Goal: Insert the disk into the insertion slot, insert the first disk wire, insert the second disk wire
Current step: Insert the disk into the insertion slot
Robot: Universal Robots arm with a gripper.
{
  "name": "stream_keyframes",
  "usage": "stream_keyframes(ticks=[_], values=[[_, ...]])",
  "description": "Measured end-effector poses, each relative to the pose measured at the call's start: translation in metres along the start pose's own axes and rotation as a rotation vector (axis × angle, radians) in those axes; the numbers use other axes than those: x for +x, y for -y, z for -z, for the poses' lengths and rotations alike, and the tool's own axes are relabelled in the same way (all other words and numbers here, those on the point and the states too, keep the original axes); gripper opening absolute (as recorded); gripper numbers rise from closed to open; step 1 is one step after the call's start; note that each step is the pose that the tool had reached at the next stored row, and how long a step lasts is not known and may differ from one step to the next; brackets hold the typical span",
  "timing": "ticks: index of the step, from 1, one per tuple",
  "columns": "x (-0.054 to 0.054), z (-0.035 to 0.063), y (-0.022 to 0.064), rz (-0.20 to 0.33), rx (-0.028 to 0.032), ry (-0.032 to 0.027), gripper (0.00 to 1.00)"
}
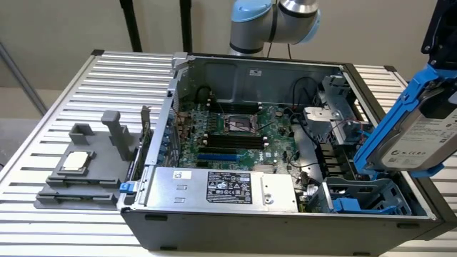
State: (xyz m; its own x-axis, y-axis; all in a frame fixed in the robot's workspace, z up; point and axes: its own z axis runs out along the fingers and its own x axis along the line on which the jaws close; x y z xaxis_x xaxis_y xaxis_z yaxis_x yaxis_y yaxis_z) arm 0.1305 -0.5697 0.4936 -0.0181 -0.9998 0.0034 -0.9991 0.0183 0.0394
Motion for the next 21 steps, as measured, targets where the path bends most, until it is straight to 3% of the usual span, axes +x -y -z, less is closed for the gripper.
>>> stream_keyframes(ticks=[21], values=[[0.0003, -0.0004, -0.0004, 0.000, 0.0000, 0.0000, 0.33]])
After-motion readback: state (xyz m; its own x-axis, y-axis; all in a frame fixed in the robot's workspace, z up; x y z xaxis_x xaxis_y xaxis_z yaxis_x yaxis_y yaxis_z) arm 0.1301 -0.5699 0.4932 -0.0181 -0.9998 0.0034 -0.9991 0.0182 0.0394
